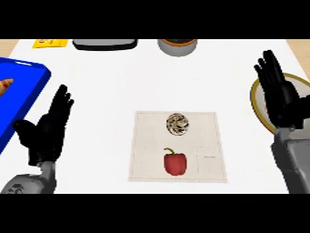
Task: Pick the bell pepper from the placemat and place it in the bowl
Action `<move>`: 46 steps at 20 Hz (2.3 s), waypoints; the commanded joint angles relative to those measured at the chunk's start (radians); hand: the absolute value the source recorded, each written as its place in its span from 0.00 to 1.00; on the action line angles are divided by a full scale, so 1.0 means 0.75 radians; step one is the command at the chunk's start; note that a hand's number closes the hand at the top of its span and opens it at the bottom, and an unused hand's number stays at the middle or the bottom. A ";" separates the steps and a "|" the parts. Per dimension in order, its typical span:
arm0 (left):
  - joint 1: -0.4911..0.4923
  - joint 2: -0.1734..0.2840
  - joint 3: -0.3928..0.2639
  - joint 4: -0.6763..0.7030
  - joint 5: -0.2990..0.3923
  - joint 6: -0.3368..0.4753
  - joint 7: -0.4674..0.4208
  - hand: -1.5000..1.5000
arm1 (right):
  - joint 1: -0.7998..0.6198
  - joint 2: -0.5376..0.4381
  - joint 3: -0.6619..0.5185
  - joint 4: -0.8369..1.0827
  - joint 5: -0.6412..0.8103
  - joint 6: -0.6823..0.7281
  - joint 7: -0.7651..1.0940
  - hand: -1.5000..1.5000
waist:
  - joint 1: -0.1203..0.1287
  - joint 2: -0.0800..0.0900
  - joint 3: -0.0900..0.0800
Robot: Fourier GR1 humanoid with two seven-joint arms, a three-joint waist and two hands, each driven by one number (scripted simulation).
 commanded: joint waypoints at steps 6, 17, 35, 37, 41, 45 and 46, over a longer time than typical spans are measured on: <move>-0.069 0.228 0.135 -0.028 -0.059 -0.060 -0.011 0.50 | -0.148 -0.102 0.401 -0.465 0.447 0.027 -0.113 1.00 | 0.024 -0.030 -0.021; 0.058 0.251 0.205 -0.005 0.000 -0.090 -0.040 0.50 | 0.672 -0.187 0.707 -0.691 1.323 -0.489 0.298 0.00 | -0.111 -0.028 -0.021; -0.073 0.187 0.169 0.065 -0.009 -0.162 -0.071 0.50 | 0.612 0.266 1.066 -1.111 2.178 0.619 1.155 0.00 | 0.035 0.020 -0.019; -0.104 0.171 0.138 0.040 -0.050 -0.135 -0.044 0.50 | 0.497 0.353 1.018 -1.088 2.115 0.783 1.219 0.00 | 0.038 0.020 -0.017; -0.111 0.207 0.190 0.046 0.004 -0.189 -0.004 0.50 | 0.355 0.357 0.984 -0.955 1.911 0.905 1.417 0.00 | 0.043 0.019 -0.015; -0.069 0.161 0.181 0.105 -0.027 -0.196 -0.142 0.50 | 0.234 0.358 0.984 -0.770 1.725 0.861 1.515 0.00 | 0.039 0.017 -0.015; -0.101 0.201 0.215 0.090 -0.009 -0.206 -0.063 0.50 | 0.271 0.358 0.975 -0.831 1.706 0.941 1.515 0.00 | 0.030 0.014 -0.014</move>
